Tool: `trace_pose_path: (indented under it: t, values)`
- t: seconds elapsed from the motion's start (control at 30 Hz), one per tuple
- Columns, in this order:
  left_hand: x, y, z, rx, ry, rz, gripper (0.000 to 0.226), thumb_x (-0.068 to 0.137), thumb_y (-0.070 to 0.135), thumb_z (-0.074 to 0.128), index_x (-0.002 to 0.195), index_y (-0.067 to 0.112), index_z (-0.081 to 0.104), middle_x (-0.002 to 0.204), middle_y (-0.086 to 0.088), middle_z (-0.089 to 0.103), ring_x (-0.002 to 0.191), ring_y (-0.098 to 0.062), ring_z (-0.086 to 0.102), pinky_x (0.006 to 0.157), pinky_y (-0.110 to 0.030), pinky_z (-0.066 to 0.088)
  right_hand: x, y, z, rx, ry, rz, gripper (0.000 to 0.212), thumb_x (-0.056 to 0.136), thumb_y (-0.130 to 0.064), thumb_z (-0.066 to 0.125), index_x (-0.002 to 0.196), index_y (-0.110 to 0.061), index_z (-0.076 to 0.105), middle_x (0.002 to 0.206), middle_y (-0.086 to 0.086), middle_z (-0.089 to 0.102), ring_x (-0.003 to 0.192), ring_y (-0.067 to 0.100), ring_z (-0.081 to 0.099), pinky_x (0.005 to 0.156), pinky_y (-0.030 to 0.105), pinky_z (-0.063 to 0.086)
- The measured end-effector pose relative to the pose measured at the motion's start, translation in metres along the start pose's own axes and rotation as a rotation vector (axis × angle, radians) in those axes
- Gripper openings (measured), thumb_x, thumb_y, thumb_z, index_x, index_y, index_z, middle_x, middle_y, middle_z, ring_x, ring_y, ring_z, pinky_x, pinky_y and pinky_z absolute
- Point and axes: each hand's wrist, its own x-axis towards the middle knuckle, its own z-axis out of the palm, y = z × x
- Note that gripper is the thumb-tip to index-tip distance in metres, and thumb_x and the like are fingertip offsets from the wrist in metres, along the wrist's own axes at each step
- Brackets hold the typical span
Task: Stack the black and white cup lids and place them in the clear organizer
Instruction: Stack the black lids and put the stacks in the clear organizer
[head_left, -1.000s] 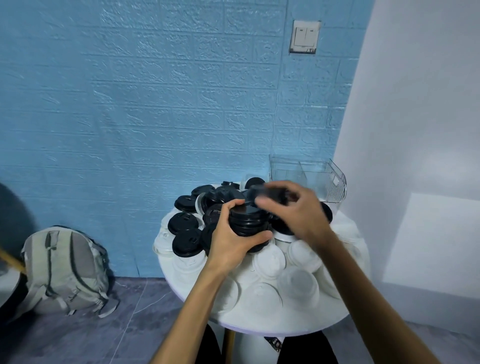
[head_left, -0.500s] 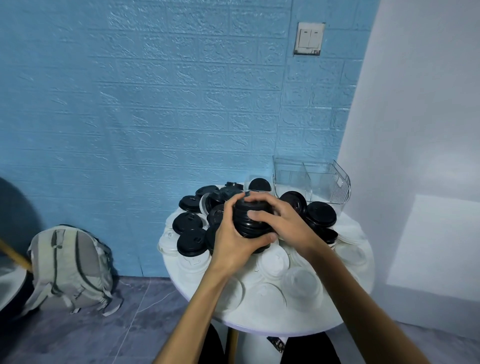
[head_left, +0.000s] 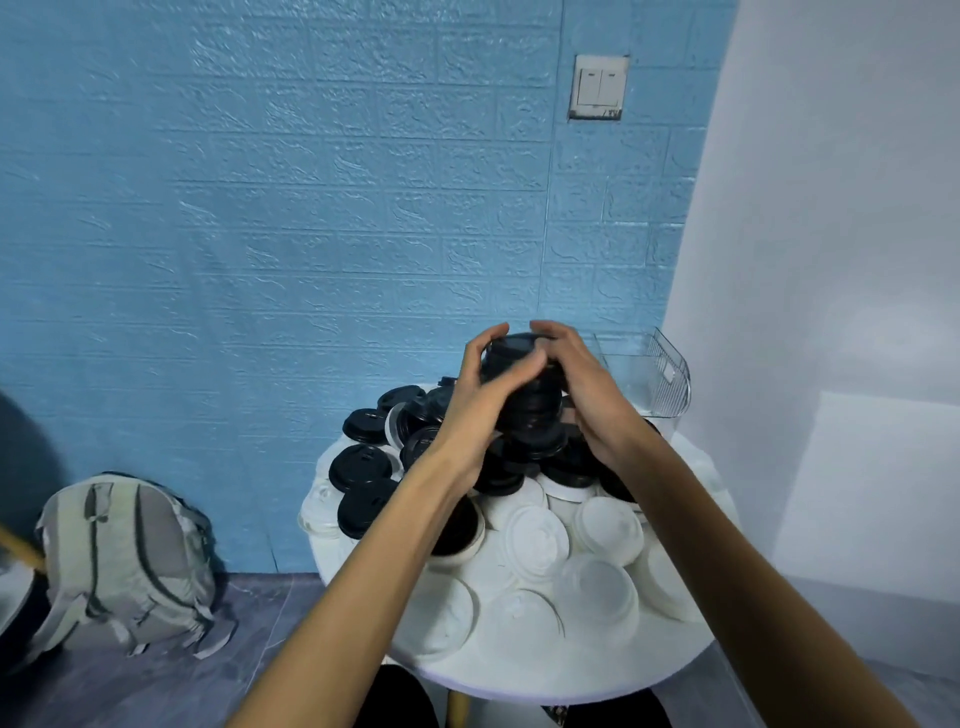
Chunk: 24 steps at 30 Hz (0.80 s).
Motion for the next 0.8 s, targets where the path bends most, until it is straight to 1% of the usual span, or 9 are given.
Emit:
trace_pose_path:
  t: [0.07,0.17,0.23,0.33,0.4,0.5,0.57,0.63,0.8]
  values:
    - [0.029,0.004,0.011,-0.009,0.063,-0.015,0.039,0.085,0.045,0.079,0.121,0.04,0.063,0.12,0.002,0.072,0.109,-0.018,0.072,0.098,-0.051,0.057,0.018,-0.007,-0.005,0.008,0.075,-0.001,0.031,0.1,-0.035,0.055,0.13,-0.028,0.055,0.099,-0.009,0.07,0.089,0.001,0.069,0.081,0.029,0.055]
    - [0.075,0.005,0.027,0.056,0.113,-0.002,0.044,0.086,0.056,0.073,0.125,0.04,0.061,0.123,0.002,0.069,0.11,-0.017,0.07,0.095,-0.048,0.059,0.051,-0.016,-0.016,-0.036,0.165,0.002,0.036,0.096,-0.038,0.058,0.125,-0.017,0.062,0.11,-0.004,0.067,0.099,0.01,0.066,0.089,0.037,0.054]
    - [0.103,0.003,0.036,0.084,0.1,-0.009,0.051,0.088,0.056,0.07,0.134,0.038,0.055,0.126,0.001,0.067,0.11,-0.017,0.069,0.091,-0.042,0.06,0.073,-0.018,-0.025,-0.047,0.208,0.007,0.035,0.095,-0.039,0.059,0.122,-0.017,0.064,0.109,-0.004,0.068,0.1,0.011,0.066,0.089,0.038,0.055]
    - [0.145,0.001,0.046,0.153,0.103,-0.03,0.048,0.095,0.05,0.062,0.139,0.034,0.05,0.127,-0.001,0.063,0.108,-0.015,0.065,0.079,-0.028,0.054,0.108,-0.014,-0.039,-0.095,0.275,0.002,0.034,0.093,-0.043,0.057,0.121,-0.024,0.062,0.113,-0.005,0.067,0.103,0.012,0.065,0.093,0.04,0.055]
    - [0.171,-0.003,0.05,0.204,0.089,-0.047,0.046,0.096,0.05,0.06,0.138,0.035,0.049,0.128,-0.002,0.062,0.11,-0.017,0.063,0.083,-0.029,0.053,0.13,-0.01,-0.048,-0.106,0.297,0.013,0.035,0.091,-0.046,0.058,0.12,-0.025,0.062,0.112,-0.006,0.066,0.103,0.013,0.065,0.092,0.041,0.056]
    - [0.211,-0.012,0.055,0.223,0.076,-0.099,0.061,0.08,0.064,0.066,0.129,0.034,0.048,0.126,-0.005,0.065,0.112,-0.022,0.066,0.099,-0.042,0.055,0.163,-0.007,-0.064,-0.098,0.302,0.009,0.031,0.091,-0.042,0.061,0.116,-0.025,0.063,0.109,-0.007,0.066,0.099,0.014,0.065,0.087,0.039,0.056]
    - [0.241,-0.024,0.055,0.225,0.105,-0.145,0.083,0.06,0.075,0.066,0.126,0.025,0.053,0.12,-0.008,0.069,0.107,-0.023,0.069,0.097,-0.045,0.057,0.184,-0.003,-0.073,-0.108,0.311,0.004,0.026,0.091,-0.04,0.063,0.112,-0.026,0.064,0.11,-0.006,0.067,0.098,0.012,0.064,0.087,0.038,0.055]
    - [0.269,-0.036,0.058,0.245,0.094,-0.165,0.092,0.055,0.078,0.063,0.125,0.017,0.061,0.114,-0.009,0.073,0.102,-0.023,0.072,0.095,-0.044,0.059,0.205,0.002,-0.084,-0.133,0.324,0.006,0.031,0.089,-0.042,0.065,0.115,-0.026,0.065,0.111,-0.005,0.067,0.098,0.01,0.064,0.09,0.039,0.055]
    - [0.298,-0.052,0.064,0.275,0.045,-0.17,0.05,0.091,0.059,0.064,0.111,0.013,0.067,0.111,-0.013,0.074,0.101,-0.025,0.072,0.096,-0.042,0.057,0.241,0.026,-0.105,-0.107,0.365,0.041,0.038,0.083,-0.046,0.071,0.115,-0.026,0.067,0.113,-0.003,0.069,0.101,0.014,0.066,0.089,0.039,0.057]
